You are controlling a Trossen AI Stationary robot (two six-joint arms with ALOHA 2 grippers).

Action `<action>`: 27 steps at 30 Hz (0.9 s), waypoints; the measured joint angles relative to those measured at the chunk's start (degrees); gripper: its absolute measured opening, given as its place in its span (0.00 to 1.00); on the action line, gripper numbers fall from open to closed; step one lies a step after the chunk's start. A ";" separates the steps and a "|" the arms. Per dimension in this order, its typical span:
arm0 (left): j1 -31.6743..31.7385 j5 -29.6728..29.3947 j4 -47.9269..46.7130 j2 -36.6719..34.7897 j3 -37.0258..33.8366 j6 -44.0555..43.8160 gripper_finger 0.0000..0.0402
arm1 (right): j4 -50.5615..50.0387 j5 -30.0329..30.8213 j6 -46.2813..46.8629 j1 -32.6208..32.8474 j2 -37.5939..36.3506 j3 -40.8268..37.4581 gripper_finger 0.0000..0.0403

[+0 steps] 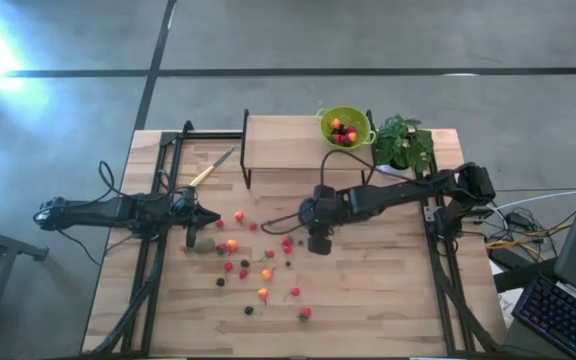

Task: Build produce basket
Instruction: Put the pomegranate into the green basket

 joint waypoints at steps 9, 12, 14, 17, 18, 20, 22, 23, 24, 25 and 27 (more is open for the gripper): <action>0.00 -0.01 0.00 -0.01 0.00 -0.02 0.05 | 9.10 -0.14 0.65 -2.98 0.06 -4.44 0.52; 0.02 0.01 0.00 0.00 0.00 0.00 0.05 | 10.80 -0.16 -0.52 -3.34 0.88 -5.84 0.57; 0.01 0.01 0.01 -0.02 0.00 0.00 0.05 | 12.33 -0.13 -0.64 -3.67 1.69 -6.49 0.59; -0.01 -0.01 0.00 -0.02 0.00 0.00 0.05 | 13.10 0.08 -0.85 -4.18 3.36 -6.88 0.62; 0.02 0.02 0.01 -0.01 0.00 -0.01 0.05 | 12.99 0.08 -0.91 -4.35 4.06 -6.92 0.63; 0.00 -0.01 0.01 -0.02 0.00 -0.01 0.05 | 13.24 0.06 -0.94 -4.81 5.17 -6.82 0.65; 0.00 0.02 0.00 0.00 0.00 -0.02 0.05 | 13.33 0.04 -0.90 -5.36 6.02 -6.49 0.66; 0.00 -0.01 0.00 0.00 0.00 0.00 0.05 | 13.68 0.08 -0.88 -5.64 6.48 -6.37 0.66; -0.01 -0.01 0.00 -0.02 0.00 -0.02 0.05 | 13.58 0.07 -0.88 -5.87 6.95 -6.38 0.67; -0.01 0.01 0.01 -0.01 0.00 -0.01 0.05 | 13.35 0.10 -0.88 -6.02 7.43 -6.43 0.68; 0.01 -0.01 0.01 -0.02 0.00 0.00 0.05 | 13.23 0.16 -0.89 -6.17 8.20 -6.74 0.69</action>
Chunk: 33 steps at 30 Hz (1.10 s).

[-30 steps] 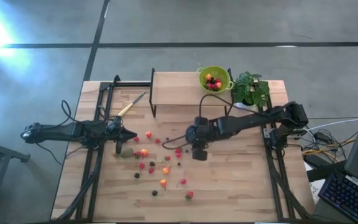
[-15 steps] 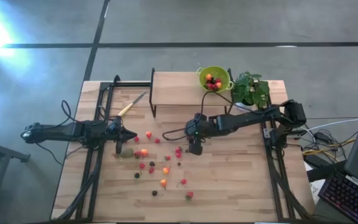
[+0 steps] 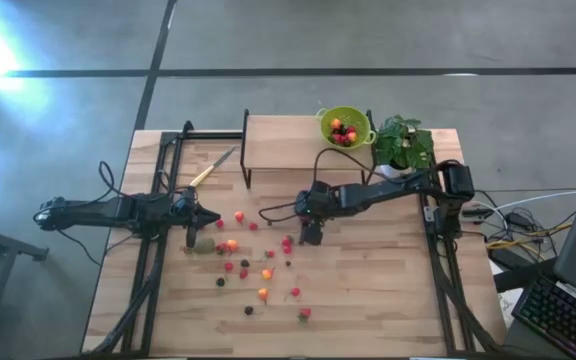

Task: Build produce basket
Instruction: Put the pomegranate into the green basket

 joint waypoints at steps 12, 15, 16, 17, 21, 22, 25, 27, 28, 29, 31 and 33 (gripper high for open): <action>0.01 0.02 0.01 0.00 0.00 -0.01 0.05 | 0.40 1.58 0.06 -0.43 4.33 -0.07 0.67; -0.02 0.00 0.02 -0.01 0.00 0.00 0.05 | 0.38 1.37 0.25 -0.43 4.34 -0.04 0.61; 0.01 0.02 -0.01 0.01 0.00 -0.01 0.05 | 0.38 1.38 0.23 -0.40 4.32 -0.04 0.59; -0.02 0.00 0.01 0.01 0.00 -0.01 0.05 | 0.35 1.38 0.25 -0.40 4.13 -0.06 0.57; -0.01 0.00 -0.01 0.00 0.00 -0.02 0.05 | -0.52 1.34 0.29 -0.32 2.67 -0.29 0.49; 0.00 0.01 -0.01 0.02 0.00 0.00 0.05 | -0.81 1.33 0.29 -0.32 1.92 -0.33 0.48; -0.01 0.01 0.00 0.01 0.00 0.00 0.05 | -0.45 1.29 0.32 -0.27 -0.73 -0.26 0.47; 0.00 0.00 0.02 0.02 0.00 0.00 0.05 | -0.60 1.13 0.34 -0.22 -2.33 -0.26 0.48; 0.00 0.02 0.00 -0.01 0.00 -0.01 0.05 | -0.70 0.96 0.43 -0.19 -3.26 -0.26 0.49; -0.01 0.00 0.00 0.01 0.00 -0.02 0.05 | -0.82 0.85 0.45 -0.17 -4.27 -0.28 0.50; -0.01 0.02 0.00 -0.01 0.00 -0.02 0.05 | -0.82 -0.04 0.43 -0.09 -6.84 -0.28 0.51; -0.01 0.00 -0.01 -0.01 0.00 -0.01 0.05 | -0.60 -1.29 0.33 -0.08 -9.52 -0.26 0.51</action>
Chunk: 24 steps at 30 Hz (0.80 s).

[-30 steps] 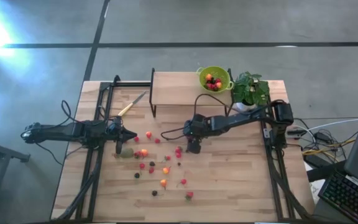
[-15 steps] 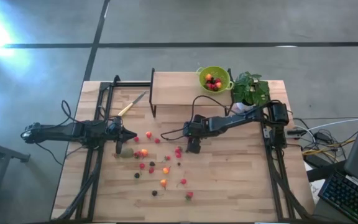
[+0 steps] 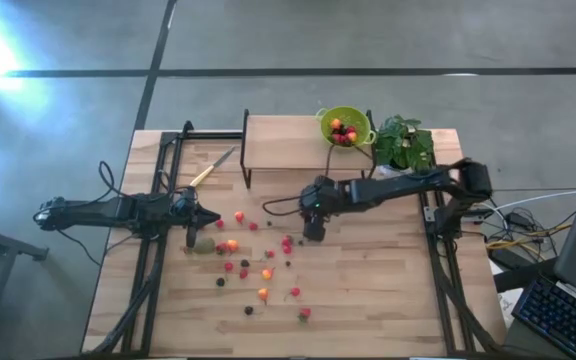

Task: Build produce basket
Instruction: Put the pomegranate into the green basket

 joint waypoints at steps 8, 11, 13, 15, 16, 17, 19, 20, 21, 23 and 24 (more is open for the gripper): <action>-0.01 0.01 0.02 0.02 0.00 0.00 0.05 | 0.19 -0.68 -1.87 -0.59 -12.49 0.04 0.48; -0.01 0.00 0.01 0.02 0.00 0.01 0.05 | 0.13 -0.52 -3.20 -2.06 -17.23 0.04 0.50; -0.01 0.00 0.00 0.00 0.00 0.00 0.05 | 0.22 -0.49 -3.43 -3.54 -20.39 0.04 0.51; 0.00 0.00 0.00 0.00 0.00 0.01 0.05 | 0.31 -0.44 -3.53 -5.27 -23.13 0.04 0.51; 0.00 0.00 0.02 0.00 0.00 0.01 0.05 | 0.21 -0.41 -3.58 -6.26 -24.29 0.04 0.50; 0.01 0.01 0.00 0.00 0.00 0.00 0.05 | 0.23 -0.37 -3.76 -7.25 -25.33 0.04 0.50; -0.01 0.00 0.01 0.00 0.00 0.01 0.05 | 0.19 -0.36 -4.28 -9.31 -27.17 0.04 0.49; -0.01 0.00 0.00 0.02 0.00 0.00 0.05 | 0.22 -0.36 -4.42 -10.39 -28.00 0.04 0.49; 0.01 0.00 0.00 0.01 0.00 0.00 0.05 | 0.23 -0.36 -4.49 -11.50 -28.61 0.04 0.49; -0.01 0.00 0.01 0.01 0.00 0.01 0.05 | 0.25 -0.38 -4.65 -13.80 -29.39 0.07 0.49; 0.02 0.00 0.00 0.01 0.00 0.00 0.05 | 0.13 -0.36 -4.65 -15.09 -29.52 0.07 0.50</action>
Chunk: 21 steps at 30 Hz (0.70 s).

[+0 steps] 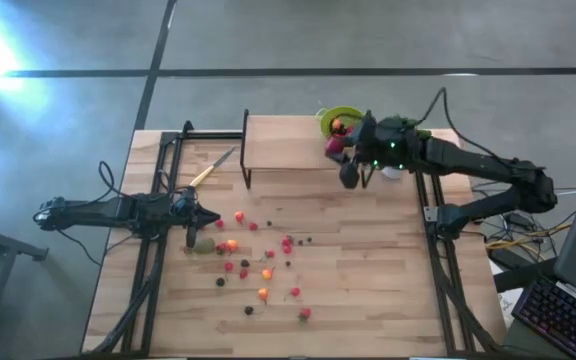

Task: Build produce basket
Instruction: Put the pomegranate into the green basket

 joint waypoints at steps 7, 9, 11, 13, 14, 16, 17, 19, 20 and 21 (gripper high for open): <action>0.00 0.00 0.00 -0.01 0.00 0.00 0.05 | -0.86 -0.04 -0.41 -8.78 1.50 0.00 0.51; -0.01 0.01 0.00 0.01 0.00 0.01 0.05 | -2.03 -0.22 -0.33 -11.06 2.32 0.00 0.50; -0.02 0.01 0.00 0.00 0.00 0.00 0.05 | -3.46 -0.23 -0.39 -13.12 3.24 0.00 0.49; -0.01 0.01 0.00 0.00 0.00 0.01 0.05 | -4.60 -0.24 -0.42 -14.92 4.36 0.00 0.49; -0.02 0.01 0.00 0.00 0.00 0.01 0.05 | -4.98 -0.26 -0.45 -15.76 4.95 -0.02 0.49; -0.02 0.00 0.00 -0.01 0.00 0.01 0.05 | -5.03 -0.34 -0.43 -17.17 5.85 -0.02 0.50; 0.00 0.02 0.00 0.01 0.00 -0.01 0.05 | -5.07 -0.38 -0.43 -17.79 6.28 -0.02 0.51; -0.01 0.01 0.01 0.01 0.00 0.01 0.05 | -5.20 -0.39 -0.44 -19.01 7.23 -0.02 0.52; -0.02 0.00 0.00 0.00 0.00 0.00 0.05 | -5.41 -0.39 -0.41 -19.50 7.73 -0.02 0.52; -0.01 0.00 0.01 0.00 0.00 0.00 0.05 | -5.72 -0.39 -0.39 -20.04 8.23 -0.02 0.52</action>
